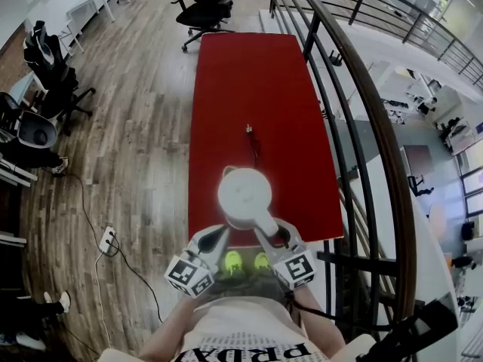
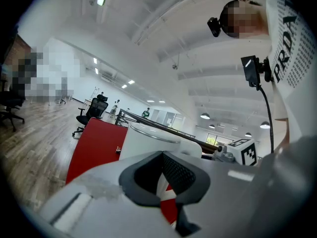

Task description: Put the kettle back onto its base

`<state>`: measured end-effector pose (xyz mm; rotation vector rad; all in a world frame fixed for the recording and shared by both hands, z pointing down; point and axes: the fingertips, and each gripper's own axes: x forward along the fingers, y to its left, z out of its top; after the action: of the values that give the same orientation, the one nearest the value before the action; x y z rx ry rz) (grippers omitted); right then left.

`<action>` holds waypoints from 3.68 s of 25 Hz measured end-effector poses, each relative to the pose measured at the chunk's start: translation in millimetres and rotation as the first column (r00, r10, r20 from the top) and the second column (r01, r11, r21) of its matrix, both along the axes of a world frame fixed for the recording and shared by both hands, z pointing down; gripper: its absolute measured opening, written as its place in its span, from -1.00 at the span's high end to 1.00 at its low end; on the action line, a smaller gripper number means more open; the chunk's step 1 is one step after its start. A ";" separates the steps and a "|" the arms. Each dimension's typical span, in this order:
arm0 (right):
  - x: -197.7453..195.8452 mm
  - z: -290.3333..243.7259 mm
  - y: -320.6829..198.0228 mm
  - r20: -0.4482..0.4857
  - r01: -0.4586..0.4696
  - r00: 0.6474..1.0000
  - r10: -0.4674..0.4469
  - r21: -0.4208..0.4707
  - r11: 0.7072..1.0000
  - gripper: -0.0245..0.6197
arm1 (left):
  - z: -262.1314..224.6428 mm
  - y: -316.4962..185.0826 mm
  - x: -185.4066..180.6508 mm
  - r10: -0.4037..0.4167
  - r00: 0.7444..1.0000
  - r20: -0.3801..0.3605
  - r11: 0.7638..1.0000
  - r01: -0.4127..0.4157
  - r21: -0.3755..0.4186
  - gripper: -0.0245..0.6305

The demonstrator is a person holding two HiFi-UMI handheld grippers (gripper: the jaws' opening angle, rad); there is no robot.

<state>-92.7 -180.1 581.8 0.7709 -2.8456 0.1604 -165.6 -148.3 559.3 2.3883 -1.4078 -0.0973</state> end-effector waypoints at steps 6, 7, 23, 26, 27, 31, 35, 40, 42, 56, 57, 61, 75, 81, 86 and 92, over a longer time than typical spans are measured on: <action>4.7 -2.5 -6.3 0.020 0.125 0.992 -0.126 0.039 0.991 0.54 | 1.4 0.6 1.0 0.013 1.000 -0.004 1.000 -0.013 -0.001 0.95; 4.6 -3.5 -7.4 0.026 0.134 0.990 -0.135 0.042 0.990 0.55 | 1.8 1.0 1.2 0.014 1.000 -0.004 1.000 -0.014 -0.001 0.95; -19.4 -18.7 -21.9 0.086 0.022 0.996 -0.020 -0.024 0.999 0.55 | 4.6 3.0 3.6 0.003 1.000 -0.018 1.000 -0.003 -0.006 0.95; -25.7 -18.7 -28.2 0.062 0.039 0.997 -0.039 -0.004 0.999 0.55 | 2.9 1.8 3.4 0.003 1.000 -0.016 1.000 -0.003 -0.005 0.95; -26.0 -18.4 -28.9 0.050 0.047 0.998 -0.047 0.008 0.999 0.55 | 2.6 2.0 2.7 0.001 1.000 -0.019 1.000 -0.002 -0.007 0.95; -19.3 -16.4 -23.3 0.027 0.037 0.999 -0.038 0.030 0.999 0.55 | 2.6 3.1 -2.0 0.002 1.000 -0.025 1.000 -0.002 -0.010 0.95; -7.2 -14.8 -18.5 0.038 -0.023 0.999 0.023 -0.001 1.000 0.55 | 0.3 2.1 -5.0 -0.001 0.999 -0.032 1.000 0.000 -0.008 0.95; 1.3 -11.3 -4.2 0.032 -0.074 0.997 0.074 -0.006 0.997 0.55 | -2.0 3.4 -3.7 0.013 0.999 -0.033 1.000 -0.013 0.003 0.95; 0.9 -9.3 1.6 0.016 -0.079 0.997 0.079 0.023 0.997 0.55 | -0.9 2.9 -3.8 0.014 0.999 -0.036 1.000 -0.014 -0.001 0.95; 5.8 16.9 15.1 -0.041 -0.049 0.998 0.050 0.024 0.999 0.54 | 6.2 5.9 -2.5 0.021 0.999 -0.030 1.000 -0.022 -0.010 0.95; 4.9 17.3 15.1 -0.041 -0.050 0.998 0.051 0.027 0.998 0.54 | 6.7 5.4 -2.1 0.023 0.999 -0.030 1.000 -0.023 -0.011 0.95; 3.6 18.0 13.2 -0.043 -0.055 0.997 0.056 0.025 0.998 0.54 | 5.0 3.7 0.1 0.028 0.999 -0.024 1.000 -0.028 -0.006 0.95; 0.6 13.3 21.6 -0.085 0.001 0.996 0.003 0.054 0.999 0.40 | -3.0 7.7 2.0 0.016 1.000 -0.023 1.000 -0.016 0.023 0.95; 5.7 -12.1 18.3 -0.075 0.023 0.997 -0.016 0.095 0.995 0.30 | -17.6 2.4 -0.2 0.023 0.999 -0.022 0.997 -0.022 0.070 0.95; 1.1 -45.7 3.3 -0.070 0.046 0.997 -0.035 0.167 0.985 0.29 | -31.4 -11.3 -5.6 0.014 1.000 -0.018 0.993 -0.011 0.119 0.95; -18.8 -91.8 -10.8 -0.044 0.072 0.997 -0.063 0.231 0.970 0.29 | -64.1 -29.9 -11.7 0.018 1.000 -0.015 0.983 -0.015 0.181 0.95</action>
<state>-111.5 -190.9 490.0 0.7088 -2.8842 -0.1985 -177.3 -178.2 495.2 2.5378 -1.4261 -0.2502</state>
